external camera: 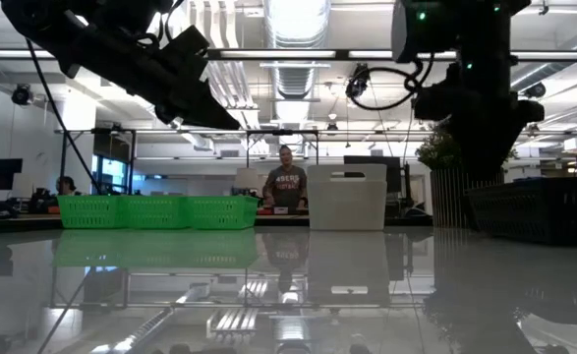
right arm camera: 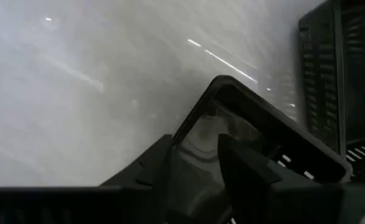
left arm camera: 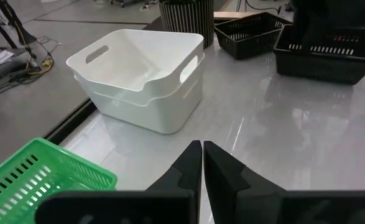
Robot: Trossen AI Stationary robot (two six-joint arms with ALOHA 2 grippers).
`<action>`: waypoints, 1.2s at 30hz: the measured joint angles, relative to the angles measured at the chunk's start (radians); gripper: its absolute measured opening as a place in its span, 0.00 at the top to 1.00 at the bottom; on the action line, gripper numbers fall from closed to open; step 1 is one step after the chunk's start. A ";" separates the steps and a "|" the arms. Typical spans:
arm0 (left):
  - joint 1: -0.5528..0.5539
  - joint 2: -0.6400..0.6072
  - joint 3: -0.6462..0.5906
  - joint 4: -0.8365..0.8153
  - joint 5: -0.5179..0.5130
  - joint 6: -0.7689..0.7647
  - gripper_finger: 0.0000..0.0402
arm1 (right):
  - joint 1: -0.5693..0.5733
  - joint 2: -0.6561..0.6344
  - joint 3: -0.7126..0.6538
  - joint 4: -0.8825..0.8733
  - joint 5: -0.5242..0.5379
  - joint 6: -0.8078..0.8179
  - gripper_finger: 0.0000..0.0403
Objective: Stack baskets by color
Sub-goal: Stack the left black bin on top of the right black bin
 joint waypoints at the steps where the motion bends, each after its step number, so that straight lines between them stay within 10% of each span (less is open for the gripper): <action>1: 0.000 0.000 0.000 0.000 0.000 0.000 1.00 | 0.000 0.015 0.003 0.002 0.002 0.000 0.67; 8: 0.000 0.000 0.000 -0.006 0.000 0.000 1.00 | 0.000 0.075 0.009 0.001 0.011 -0.002 0.67; 21: 0.000 0.000 -0.014 -0.002 0.000 -0.007 1.00 | 0.000 0.033 0.009 0.010 -0.003 -0.007 0.97; 36: 0.000 0.000 -0.018 -0.002 0.000 -0.009 1.00 | 0.041 0.014 0.162 -0.010 0.038 -0.107 0.98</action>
